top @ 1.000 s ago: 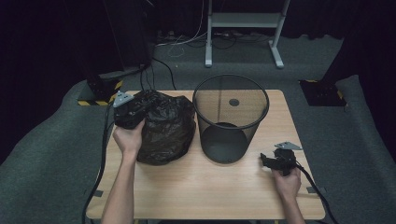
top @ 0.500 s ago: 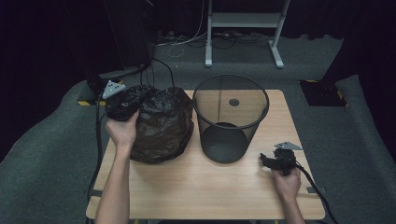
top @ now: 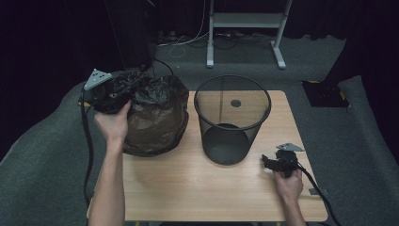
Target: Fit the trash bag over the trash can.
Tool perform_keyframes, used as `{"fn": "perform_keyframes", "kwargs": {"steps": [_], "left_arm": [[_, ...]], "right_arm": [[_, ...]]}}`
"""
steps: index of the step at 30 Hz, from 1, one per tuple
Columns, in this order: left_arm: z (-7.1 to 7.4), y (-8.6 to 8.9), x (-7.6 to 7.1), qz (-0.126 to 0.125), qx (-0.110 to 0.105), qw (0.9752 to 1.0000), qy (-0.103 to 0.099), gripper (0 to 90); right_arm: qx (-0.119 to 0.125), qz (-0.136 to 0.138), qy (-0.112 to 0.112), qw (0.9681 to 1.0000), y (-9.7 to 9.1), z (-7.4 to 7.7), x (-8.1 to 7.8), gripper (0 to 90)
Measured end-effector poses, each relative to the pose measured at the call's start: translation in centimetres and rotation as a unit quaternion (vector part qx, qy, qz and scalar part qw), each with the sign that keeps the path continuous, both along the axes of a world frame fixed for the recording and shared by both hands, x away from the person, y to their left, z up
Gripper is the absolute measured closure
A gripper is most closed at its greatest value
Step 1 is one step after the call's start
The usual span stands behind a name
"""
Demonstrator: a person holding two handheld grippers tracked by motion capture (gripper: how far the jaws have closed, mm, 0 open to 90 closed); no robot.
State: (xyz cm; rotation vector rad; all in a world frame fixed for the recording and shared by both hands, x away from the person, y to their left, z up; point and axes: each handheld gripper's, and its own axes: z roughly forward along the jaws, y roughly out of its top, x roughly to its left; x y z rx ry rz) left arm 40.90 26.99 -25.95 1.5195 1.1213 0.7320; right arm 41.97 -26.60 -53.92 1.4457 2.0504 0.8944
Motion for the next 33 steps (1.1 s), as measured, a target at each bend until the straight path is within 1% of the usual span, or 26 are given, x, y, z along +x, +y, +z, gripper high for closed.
{"fn": "perform_keyframes", "kwargs": {"steps": [2, 3, 9, 14, 21, 23, 25, 30, 32, 33], "left_arm": [[0.4, 0.0, 0.0, -0.001, -0.005, 1.0000, 0.000, 90.0], [0.7, 0.0, -0.2, -0.003, -0.006, 1.0000, -0.003, 90.0], [2.2, -0.3, -0.6, -0.007, -0.006, 0.9998, -0.016, 90.0], [4.0, -0.6, -1.0, -0.010, -0.008, 0.9995, -0.030, 90.0], [6.0, -0.6, -1.8, -0.012, -0.008, 0.9988, -0.047, 90.0], [6.5, -0.6, -2.0, -0.015, -0.013, 0.9985, -0.051, 90.0], [7.1, -0.5, -2.3, -0.014, -0.013, 0.9982, -0.057, 90.0], [8.4, -0.3, -2.8, -0.024, -0.027, 0.9971, -0.067, 90.0], [8.9, -0.3, -3.0, -0.026, -0.026, 0.9967, -0.073, 90.0], [9.2, -0.2, -3.1, -0.028, -0.029, 0.9964, -0.075, 90.0]], "right_arm": [[0.000, 0.003, 0.001, 1.0000, 0.0, 0.0, 0.0, 21.3], [0.000, 0.005, 0.000, 1.0000, 0.1, 0.0, 0.0, 21.4], [0.000, 0.011, 0.000, 0.9999, 0.1, 0.0, 0.0, 21.3], [0.001, 0.011, 0.001, 0.9999, 0.2, 0.0, 0.0, 21.3], [0.001, 0.011, 0.001, 0.9999, 0.2, 0.0, 0.0, 21.3], [0.001, 0.011, 0.001, 0.9999, 0.2, 0.0, 0.0, 21.3], [0.001, 0.013, 0.001, 0.9999, 0.2, 0.0, 0.0, 21.3], [0.001, 0.015, 0.002, 0.9999, 0.2, 0.0, 0.0, 21.3], [0.001, 0.015, 0.001, 0.9999, 0.2, 0.0, 0.0, 21.3], [0.001, 0.015, 0.002, 0.9999, 0.2, 0.0, 0.0, 21.3]]}}
